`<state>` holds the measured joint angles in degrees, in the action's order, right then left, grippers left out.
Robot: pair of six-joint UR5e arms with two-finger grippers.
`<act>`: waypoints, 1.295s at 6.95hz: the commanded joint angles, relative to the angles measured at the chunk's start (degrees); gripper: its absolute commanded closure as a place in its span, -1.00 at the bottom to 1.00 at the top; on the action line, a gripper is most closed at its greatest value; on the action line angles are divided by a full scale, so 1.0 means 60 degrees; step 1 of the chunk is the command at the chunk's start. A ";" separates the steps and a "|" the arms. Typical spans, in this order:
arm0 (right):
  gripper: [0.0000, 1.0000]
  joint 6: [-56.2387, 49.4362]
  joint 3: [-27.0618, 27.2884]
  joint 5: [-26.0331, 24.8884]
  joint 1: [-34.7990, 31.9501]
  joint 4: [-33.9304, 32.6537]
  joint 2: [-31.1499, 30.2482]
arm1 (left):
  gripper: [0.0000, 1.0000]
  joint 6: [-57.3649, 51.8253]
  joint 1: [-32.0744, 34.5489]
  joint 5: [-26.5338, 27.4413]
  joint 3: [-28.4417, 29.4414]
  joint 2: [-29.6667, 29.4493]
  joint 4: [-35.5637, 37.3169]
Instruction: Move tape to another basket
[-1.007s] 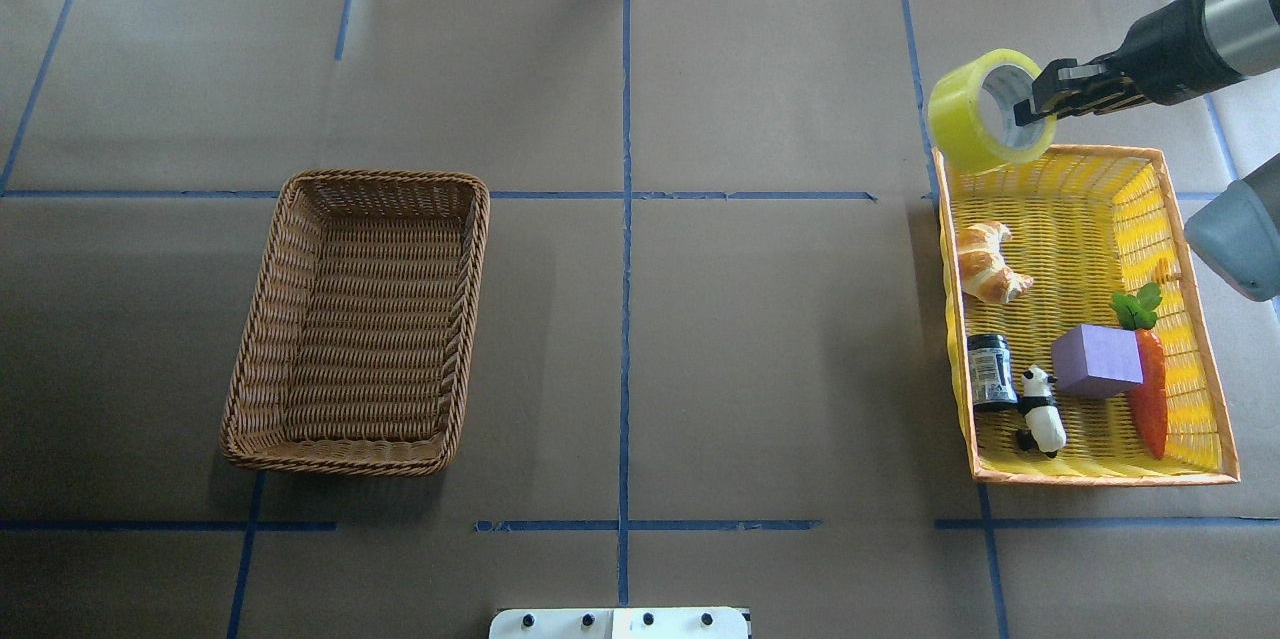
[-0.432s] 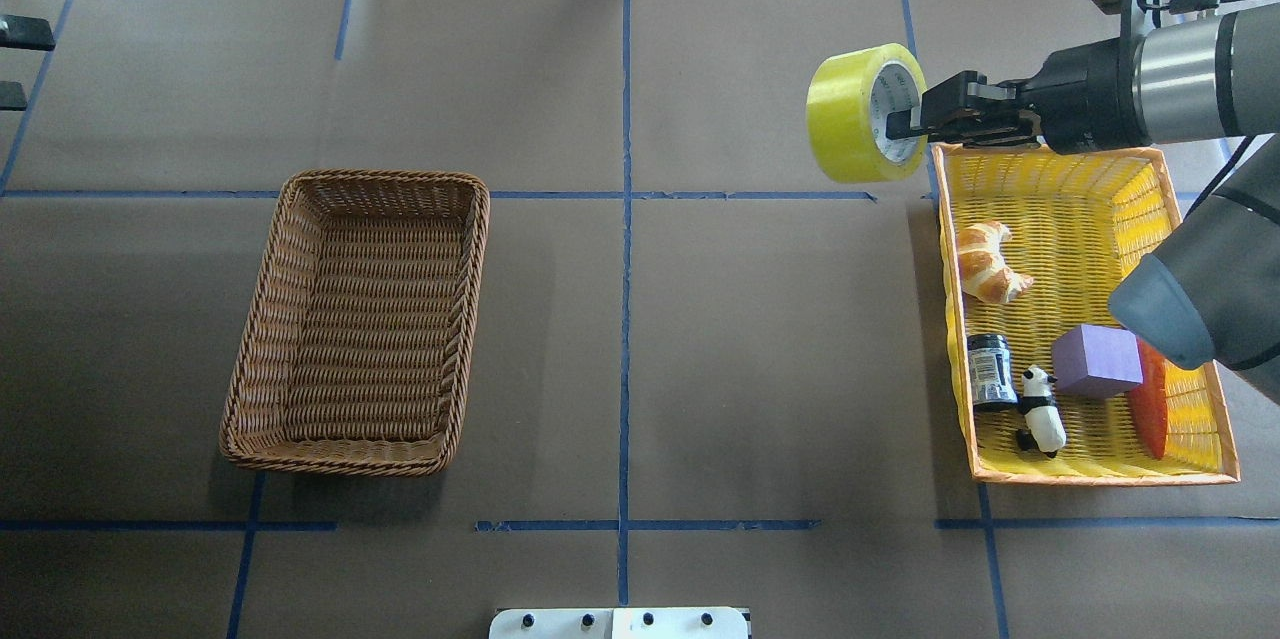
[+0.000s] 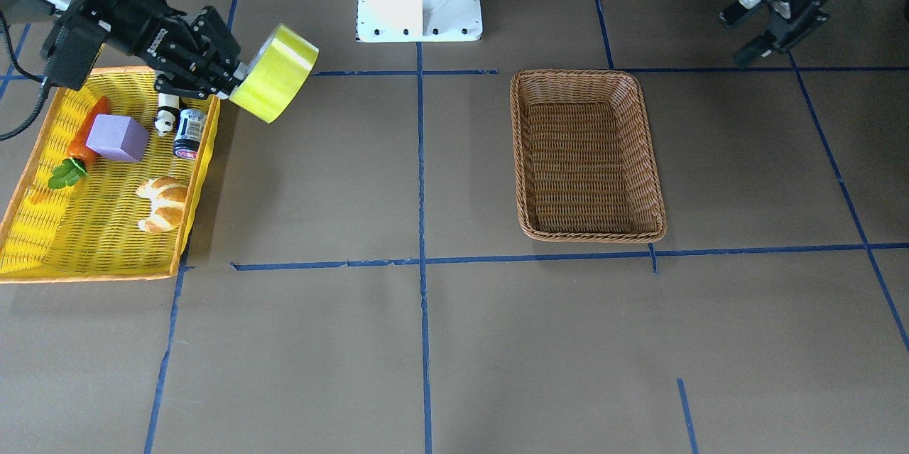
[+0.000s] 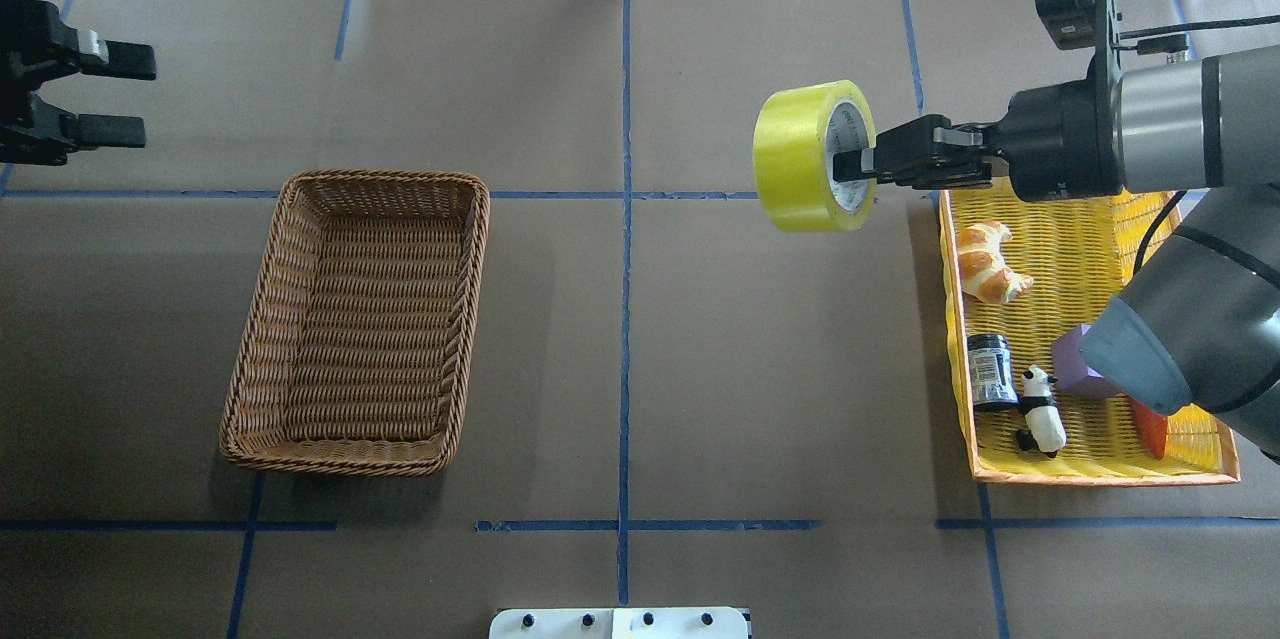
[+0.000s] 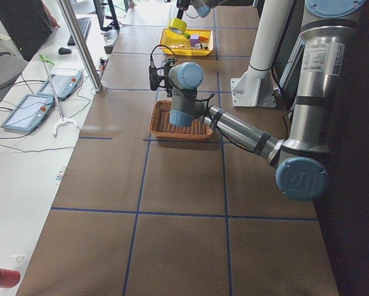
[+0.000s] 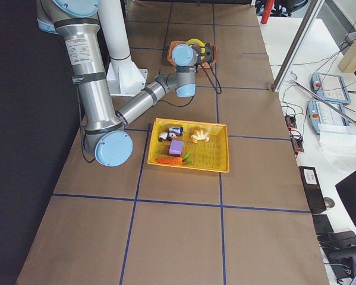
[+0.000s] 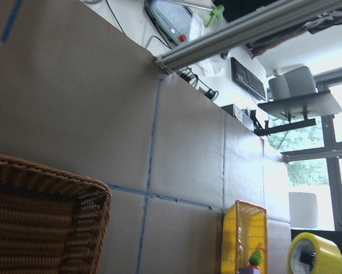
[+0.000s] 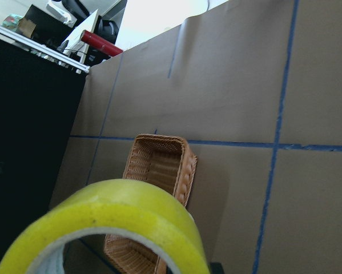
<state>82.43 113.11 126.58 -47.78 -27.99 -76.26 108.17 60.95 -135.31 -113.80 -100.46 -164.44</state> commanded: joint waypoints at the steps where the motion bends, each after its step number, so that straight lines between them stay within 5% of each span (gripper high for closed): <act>1: 1.00 0.0089 0.0585 -0.0003 0.0623 0.0109 0.0373 | -1.00 0.1957 -0.0678 0.0051 -0.0280 -0.1253 -0.0059; 3: 1.00 0.1622 0.0572 -0.0076 0.1035 0.2093 0.0640 | -1.00 0.3210 -0.1815 0.2062 -0.1054 -0.1742 -0.0161; 4: 1.00 0.1990 0.0572 -0.0091 0.1035 0.2130 0.0930 | -1.00 0.3633 -0.2520 0.2929 -0.1189 -0.2018 -0.0350; 9: 1.00 0.2990 0.0572 -0.1334 0.1810 0.3464 0.1050 | -1.00 0.5732 -0.4281 0.5177 -0.1117 -0.2386 -0.1479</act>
<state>100.14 116.47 120.15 -38.08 -7.73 -70.05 142.15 38.46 -106.35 -120.63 -114.22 -172.60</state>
